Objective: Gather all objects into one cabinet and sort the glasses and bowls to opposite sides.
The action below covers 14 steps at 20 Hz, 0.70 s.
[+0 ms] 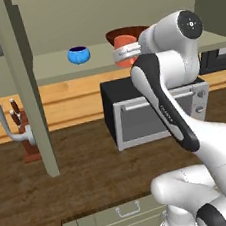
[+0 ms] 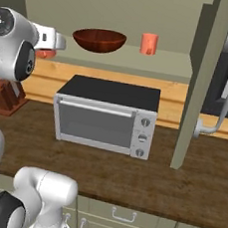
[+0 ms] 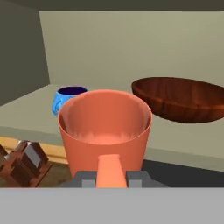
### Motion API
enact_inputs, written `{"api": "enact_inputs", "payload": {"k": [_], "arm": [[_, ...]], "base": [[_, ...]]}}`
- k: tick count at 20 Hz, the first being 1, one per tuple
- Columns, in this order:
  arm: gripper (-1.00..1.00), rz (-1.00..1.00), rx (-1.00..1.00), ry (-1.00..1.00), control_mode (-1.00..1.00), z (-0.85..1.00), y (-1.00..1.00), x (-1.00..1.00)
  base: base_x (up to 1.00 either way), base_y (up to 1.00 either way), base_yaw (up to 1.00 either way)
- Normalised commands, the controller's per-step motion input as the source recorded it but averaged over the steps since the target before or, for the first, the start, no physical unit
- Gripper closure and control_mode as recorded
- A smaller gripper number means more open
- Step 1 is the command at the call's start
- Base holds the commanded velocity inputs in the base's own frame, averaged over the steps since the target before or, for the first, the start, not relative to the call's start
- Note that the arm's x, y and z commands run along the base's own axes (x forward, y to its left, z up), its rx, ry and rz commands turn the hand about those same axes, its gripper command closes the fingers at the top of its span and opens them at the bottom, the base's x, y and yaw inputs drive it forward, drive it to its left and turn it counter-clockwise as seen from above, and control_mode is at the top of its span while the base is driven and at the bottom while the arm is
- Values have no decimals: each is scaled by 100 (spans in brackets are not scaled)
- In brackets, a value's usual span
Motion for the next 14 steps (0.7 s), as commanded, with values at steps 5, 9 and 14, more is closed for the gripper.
{"api": "enact_inputs", "payload": {"k": [5,9,14], "arm": [[100,2,0,0,-100,-2,9,69],[100,0,0,0,-100,-5,16,80],[100,0,0,0,-100,-10,17,74]], "base": [[0,0,0],[0,0,0],[0,0,0]]}}
